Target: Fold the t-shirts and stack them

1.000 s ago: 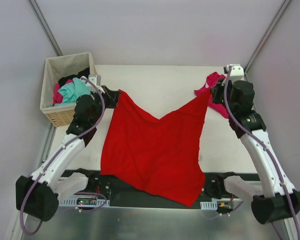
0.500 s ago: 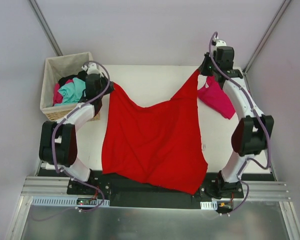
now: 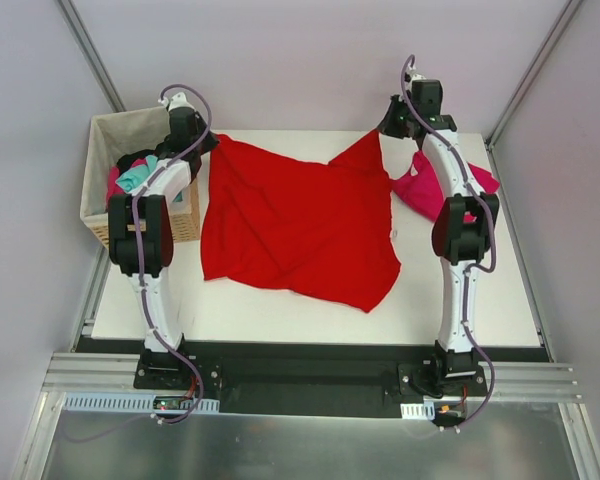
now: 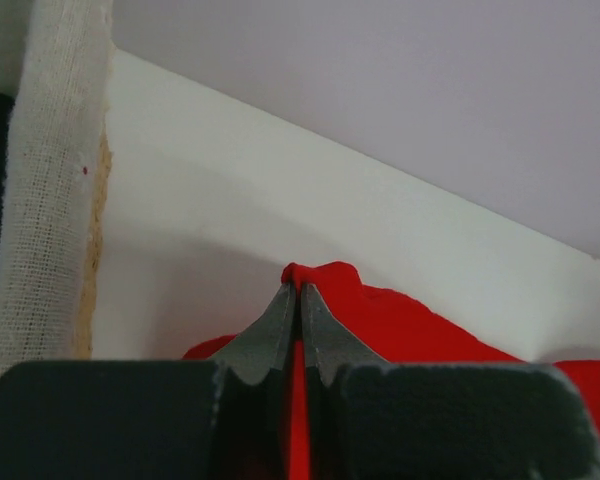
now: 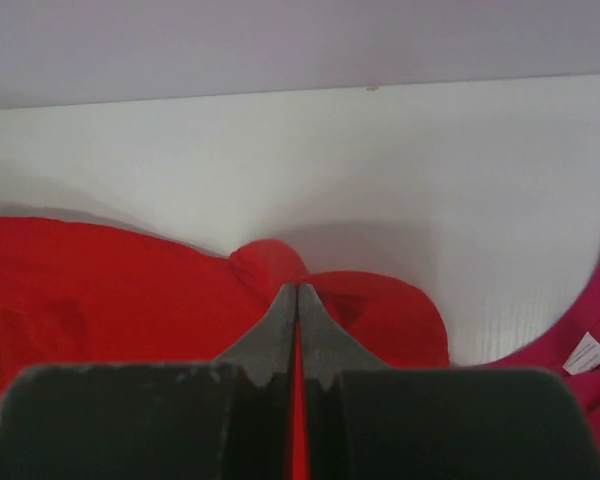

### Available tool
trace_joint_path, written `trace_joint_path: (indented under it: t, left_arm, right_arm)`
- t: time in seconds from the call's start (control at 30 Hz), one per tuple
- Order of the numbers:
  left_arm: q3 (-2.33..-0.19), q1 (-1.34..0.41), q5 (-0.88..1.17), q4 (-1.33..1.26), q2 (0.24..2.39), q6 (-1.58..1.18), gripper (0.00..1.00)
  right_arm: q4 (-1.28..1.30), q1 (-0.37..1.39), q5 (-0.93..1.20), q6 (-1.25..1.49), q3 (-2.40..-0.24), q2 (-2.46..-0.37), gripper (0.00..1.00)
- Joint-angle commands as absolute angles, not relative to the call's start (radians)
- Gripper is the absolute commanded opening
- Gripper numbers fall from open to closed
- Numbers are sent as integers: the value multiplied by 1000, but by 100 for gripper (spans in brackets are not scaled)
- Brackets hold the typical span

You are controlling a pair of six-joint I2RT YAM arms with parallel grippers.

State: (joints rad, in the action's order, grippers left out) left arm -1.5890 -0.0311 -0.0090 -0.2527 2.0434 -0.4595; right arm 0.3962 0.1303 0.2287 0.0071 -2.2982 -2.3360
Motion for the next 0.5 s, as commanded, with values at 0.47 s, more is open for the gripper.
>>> trace_joint_path:
  t: [0.47]
  left_arm:
    - [-1236, -28, 400, -427, 1182, -534, 0]
  right_arm:
    - [190, 244, 262, -113, -1795, -1300, 1]
